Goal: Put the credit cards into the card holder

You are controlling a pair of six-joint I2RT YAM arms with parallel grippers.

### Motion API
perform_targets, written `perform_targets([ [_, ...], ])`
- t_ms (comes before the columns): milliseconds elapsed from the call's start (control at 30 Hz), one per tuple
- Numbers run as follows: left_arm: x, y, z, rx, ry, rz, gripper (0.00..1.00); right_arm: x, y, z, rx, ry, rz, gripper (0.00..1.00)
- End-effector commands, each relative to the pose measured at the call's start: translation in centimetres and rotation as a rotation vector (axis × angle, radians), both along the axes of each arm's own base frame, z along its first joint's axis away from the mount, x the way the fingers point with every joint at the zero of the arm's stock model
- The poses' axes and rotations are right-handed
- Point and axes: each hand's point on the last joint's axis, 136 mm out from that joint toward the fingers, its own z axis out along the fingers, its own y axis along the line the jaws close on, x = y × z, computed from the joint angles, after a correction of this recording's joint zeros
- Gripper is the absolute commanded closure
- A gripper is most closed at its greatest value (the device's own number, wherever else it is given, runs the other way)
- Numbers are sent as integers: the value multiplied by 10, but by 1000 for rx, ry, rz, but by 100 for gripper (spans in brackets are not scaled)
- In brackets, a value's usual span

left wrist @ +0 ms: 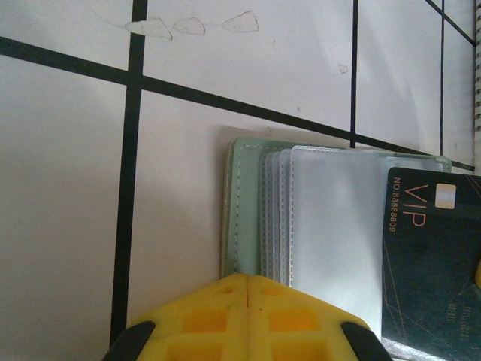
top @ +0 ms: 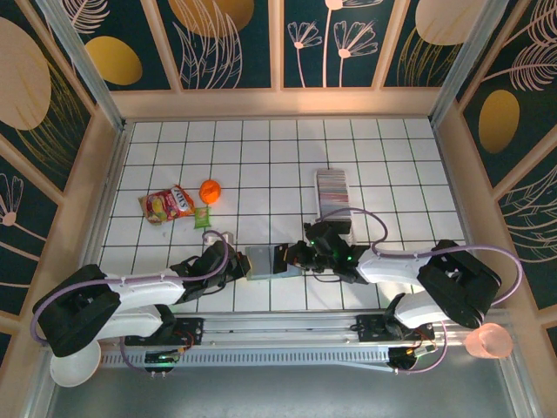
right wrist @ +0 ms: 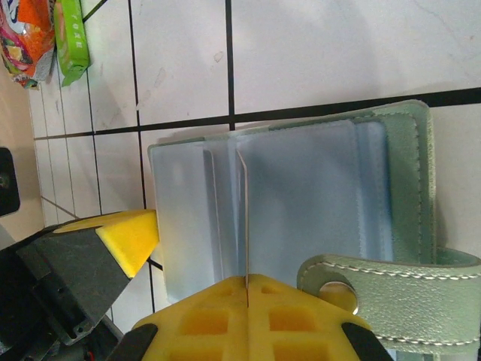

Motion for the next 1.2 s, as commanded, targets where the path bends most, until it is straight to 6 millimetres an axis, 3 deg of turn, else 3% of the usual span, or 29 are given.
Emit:
perform_targets([
  [0, 0, 5, -3, 31, -10, 4, 100, 1, 2, -1, 30, 0, -14, 100],
  [367, -2, 7, -6, 32, -7, 5, 100, 2, 13, 13, 109, -12, -13, 100],
  [767, -2, 7, -6, 33, -7, 3, 100, -4, 13, -1, 96, 29, -7, 100],
  [1167, -2, 9, -8, 38, -6, 9, 100, -13, 19, -1, 141, 65, 13, 100],
])
